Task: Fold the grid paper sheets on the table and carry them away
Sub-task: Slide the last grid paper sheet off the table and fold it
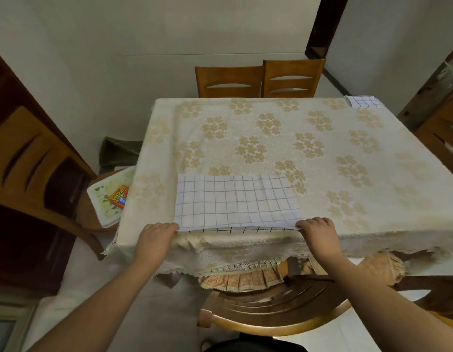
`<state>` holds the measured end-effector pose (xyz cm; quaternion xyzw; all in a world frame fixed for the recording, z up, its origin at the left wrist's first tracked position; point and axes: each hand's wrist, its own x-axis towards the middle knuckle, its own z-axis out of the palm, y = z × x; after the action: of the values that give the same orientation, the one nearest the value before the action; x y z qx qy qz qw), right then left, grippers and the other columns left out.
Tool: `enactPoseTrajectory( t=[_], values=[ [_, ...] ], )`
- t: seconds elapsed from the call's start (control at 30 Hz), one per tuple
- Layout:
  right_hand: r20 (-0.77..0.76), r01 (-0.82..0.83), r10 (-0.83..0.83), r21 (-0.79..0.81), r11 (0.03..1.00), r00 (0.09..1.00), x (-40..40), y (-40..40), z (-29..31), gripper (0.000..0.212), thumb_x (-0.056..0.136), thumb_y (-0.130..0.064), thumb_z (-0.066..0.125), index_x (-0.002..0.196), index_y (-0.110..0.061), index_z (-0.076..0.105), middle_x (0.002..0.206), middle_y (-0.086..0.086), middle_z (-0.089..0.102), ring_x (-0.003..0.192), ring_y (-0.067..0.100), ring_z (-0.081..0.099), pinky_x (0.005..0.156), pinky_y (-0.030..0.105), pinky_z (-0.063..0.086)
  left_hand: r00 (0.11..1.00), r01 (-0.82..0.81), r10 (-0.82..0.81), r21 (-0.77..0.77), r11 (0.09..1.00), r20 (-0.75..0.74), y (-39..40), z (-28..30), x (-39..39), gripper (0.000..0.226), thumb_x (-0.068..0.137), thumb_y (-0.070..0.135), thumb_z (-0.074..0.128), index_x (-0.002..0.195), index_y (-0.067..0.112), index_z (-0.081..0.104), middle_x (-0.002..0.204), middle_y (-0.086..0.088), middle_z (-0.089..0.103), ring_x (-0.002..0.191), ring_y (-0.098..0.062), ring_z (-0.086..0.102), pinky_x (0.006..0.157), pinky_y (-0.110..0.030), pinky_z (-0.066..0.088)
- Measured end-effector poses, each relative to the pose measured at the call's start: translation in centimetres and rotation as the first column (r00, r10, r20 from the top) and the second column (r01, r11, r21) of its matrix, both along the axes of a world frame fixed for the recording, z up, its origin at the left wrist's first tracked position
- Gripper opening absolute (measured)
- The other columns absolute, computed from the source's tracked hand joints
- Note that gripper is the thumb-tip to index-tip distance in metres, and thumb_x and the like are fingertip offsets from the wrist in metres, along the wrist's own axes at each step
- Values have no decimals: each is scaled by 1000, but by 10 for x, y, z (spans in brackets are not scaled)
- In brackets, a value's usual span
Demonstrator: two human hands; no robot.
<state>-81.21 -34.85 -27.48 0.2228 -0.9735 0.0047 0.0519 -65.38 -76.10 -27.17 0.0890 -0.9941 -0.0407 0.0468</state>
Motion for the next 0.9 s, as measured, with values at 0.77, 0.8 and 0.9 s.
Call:
enactPoseTrajectory(
  t=[0.77,0.8,0.9],
  values=[
    [72,55,-32,-355,933,997,-131,-24,35,18,89,-23,68,103,-13,69,82,4,74,82,34,64,77,40,42,831,-394,550,617,682,-78,-16,39,-109,37,93,33,62,70,9,45,64,-3,46,66,-25,46,57,-36,29],
    [101,80,-46,-369,926,994,-139,-26,33,19,89,-26,68,102,-13,69,81,5,74,82,34,64,76,40,43,824,-423,564,605,674,-53,-18,36,-118,36,94,33,60,73,8,46,66,-6,47,68,-27,47,59,-35,30],
    [209,166,-83,-416,894,974,-165,-31,24,22,90,-31,66,101,-13,69,86,7,74,86,33,64,74,39,46,812,-478,584,589,652,12,-24,24,-140,32,97,31,55,81,3,50,72,-10,50,71,-28,48,63,-34,32]
  ],
)
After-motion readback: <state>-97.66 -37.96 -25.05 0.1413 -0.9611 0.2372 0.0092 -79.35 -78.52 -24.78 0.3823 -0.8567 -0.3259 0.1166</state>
